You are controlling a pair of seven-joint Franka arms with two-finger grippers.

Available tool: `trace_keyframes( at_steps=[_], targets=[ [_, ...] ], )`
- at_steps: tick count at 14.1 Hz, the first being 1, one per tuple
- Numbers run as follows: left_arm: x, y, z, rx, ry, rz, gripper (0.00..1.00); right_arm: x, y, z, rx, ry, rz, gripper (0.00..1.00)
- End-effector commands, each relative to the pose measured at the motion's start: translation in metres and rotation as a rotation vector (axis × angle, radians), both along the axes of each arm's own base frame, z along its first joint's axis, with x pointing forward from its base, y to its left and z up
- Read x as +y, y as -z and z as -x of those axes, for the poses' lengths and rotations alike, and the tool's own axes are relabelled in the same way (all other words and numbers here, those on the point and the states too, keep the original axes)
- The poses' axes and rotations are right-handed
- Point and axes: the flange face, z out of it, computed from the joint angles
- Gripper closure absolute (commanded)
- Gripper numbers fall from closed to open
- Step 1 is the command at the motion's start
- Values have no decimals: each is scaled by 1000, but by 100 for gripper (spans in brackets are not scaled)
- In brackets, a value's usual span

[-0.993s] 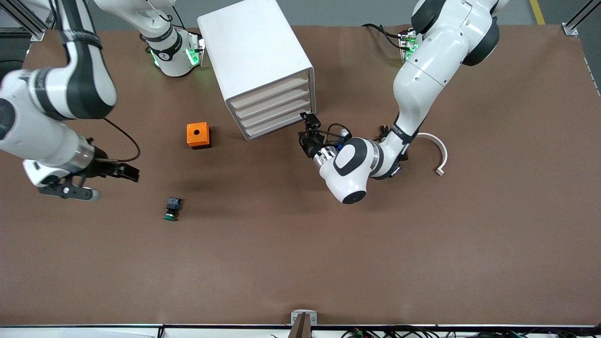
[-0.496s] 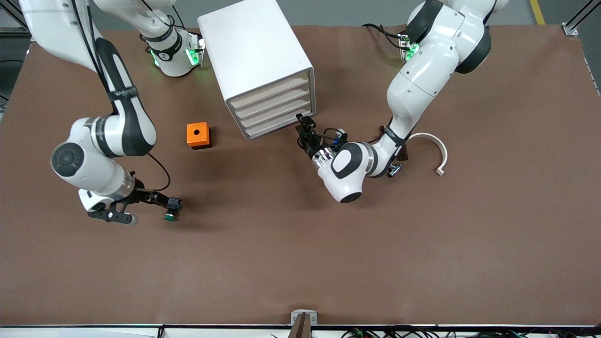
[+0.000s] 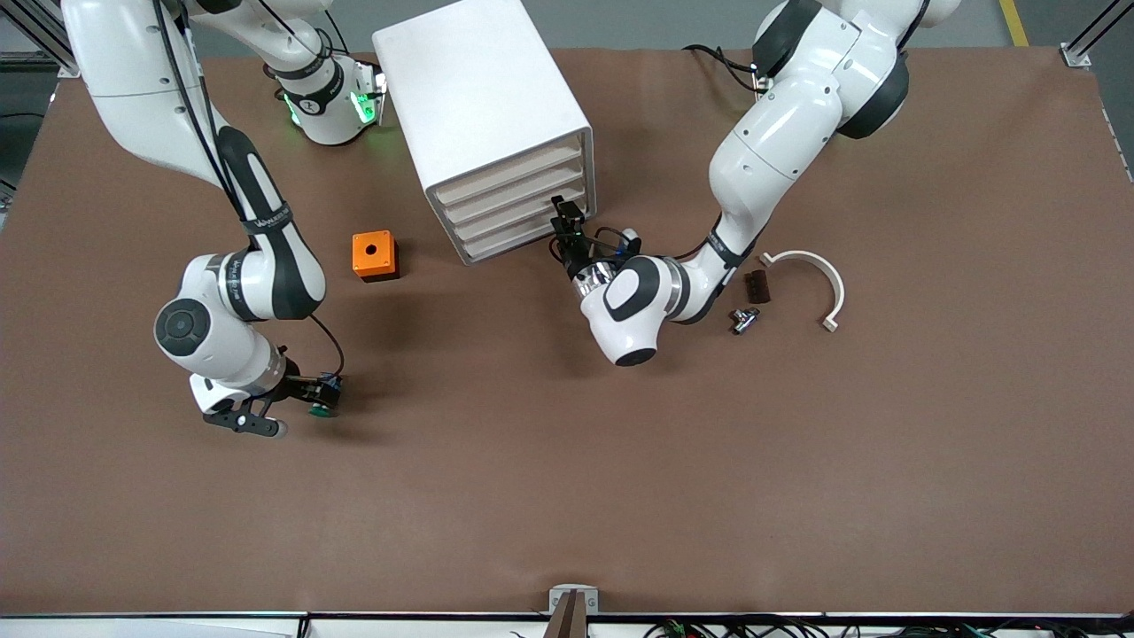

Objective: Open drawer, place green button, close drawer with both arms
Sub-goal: 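Grasp the green button with the right gripper while the left gripper holds the drawer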

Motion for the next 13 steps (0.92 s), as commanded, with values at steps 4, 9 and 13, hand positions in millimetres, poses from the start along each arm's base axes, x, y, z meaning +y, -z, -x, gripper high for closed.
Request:
trace_keyframes(
  at_steps=[4,9,13],
  targets=[
    [-20,5,29,32,43,-7,65,10,20,3,35,92,-2,1],
    [-26,3,34,27,50,-2,81,24,25,6,51,105,5,1],
    [-20,1,22,40,10,-2,91,19,26,7,67,94,9,1]
  ],
)
